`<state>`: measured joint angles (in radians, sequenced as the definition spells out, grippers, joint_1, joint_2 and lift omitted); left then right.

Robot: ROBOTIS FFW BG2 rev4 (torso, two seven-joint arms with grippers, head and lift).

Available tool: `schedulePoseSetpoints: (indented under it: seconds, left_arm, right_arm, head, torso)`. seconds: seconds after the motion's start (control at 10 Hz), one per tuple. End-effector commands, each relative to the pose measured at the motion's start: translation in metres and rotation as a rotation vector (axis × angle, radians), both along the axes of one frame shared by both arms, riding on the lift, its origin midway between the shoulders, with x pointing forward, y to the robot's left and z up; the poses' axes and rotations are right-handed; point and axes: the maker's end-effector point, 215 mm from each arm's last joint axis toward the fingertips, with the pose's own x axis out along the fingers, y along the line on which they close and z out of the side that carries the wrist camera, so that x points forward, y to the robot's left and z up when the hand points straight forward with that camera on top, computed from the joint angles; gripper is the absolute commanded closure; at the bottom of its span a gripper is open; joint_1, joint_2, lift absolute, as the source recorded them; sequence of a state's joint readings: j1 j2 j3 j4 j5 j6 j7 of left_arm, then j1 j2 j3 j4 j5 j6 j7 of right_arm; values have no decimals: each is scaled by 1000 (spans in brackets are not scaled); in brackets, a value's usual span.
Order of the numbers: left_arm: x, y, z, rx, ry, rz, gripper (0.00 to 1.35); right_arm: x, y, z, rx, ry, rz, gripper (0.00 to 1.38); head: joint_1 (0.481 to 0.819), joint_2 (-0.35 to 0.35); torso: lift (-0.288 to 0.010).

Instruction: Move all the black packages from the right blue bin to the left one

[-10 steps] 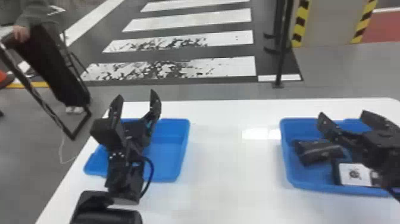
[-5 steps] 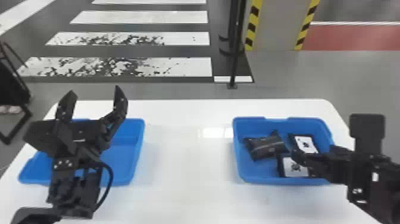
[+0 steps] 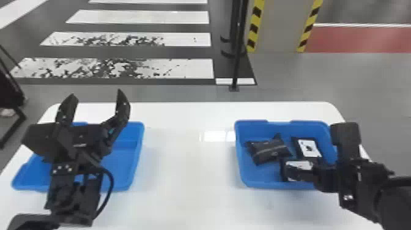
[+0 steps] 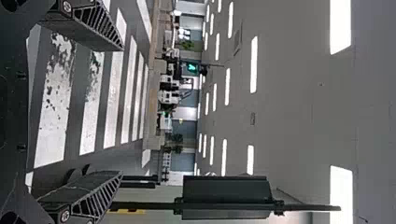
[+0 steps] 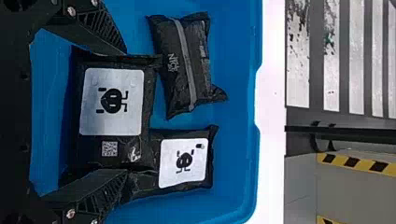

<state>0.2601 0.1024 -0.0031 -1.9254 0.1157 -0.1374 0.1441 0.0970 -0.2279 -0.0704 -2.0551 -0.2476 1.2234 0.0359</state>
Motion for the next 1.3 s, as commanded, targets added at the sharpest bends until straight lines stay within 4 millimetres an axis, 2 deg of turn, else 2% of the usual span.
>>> schedulePoseSetpoints:
  seconds: [0.0,0.3,0.5,0.6,0.7,0.8,1.0,1.2]
  left_arm:
    - [0,0,-1,0,2,-1,96]
    - [0,0,-2,3,5,-2,96]
    - [1,-2,0,5,2,-6,96]
    - [0,-3,-1,5,5,-8,94]
    - [1,-3,-3,8,7,-8,94]
    - [1,-2,-2,11,7,-6,94]
    - [-1,0,-2,12,4,-3,98]
    - [-1,-1,-3,10,7,-4,99]
  right_arm:
    - [3,-4,-5,-18,20,-5,145]
    - [7,-20,-13,-53,46,-39,154]
    - [22,-18,-14,-45,26,-33,171]
    - [22,-14,-17,-38,33,-23,311]
    - [19,-10,-24,-28,51,-16,659]
    - [15,-7,-31,-13,74,-13,860]
    - [14,1,-29,6,73,-1,1182]
    - [15,12,-18,34,48,14,1184]
  head:
    - [695,-8]
    - [695,-21]
    - [695,-30]
    - [695,-32]
    - [695,-29]
    - [695,-25]
    - [695,-19]
    - [695,-7]
  torso:
    - [-132]
    - [-132]
    - [-132]
    - [-132]
    - [-132]
    - [-132]
    - [-132]
    - [-132]
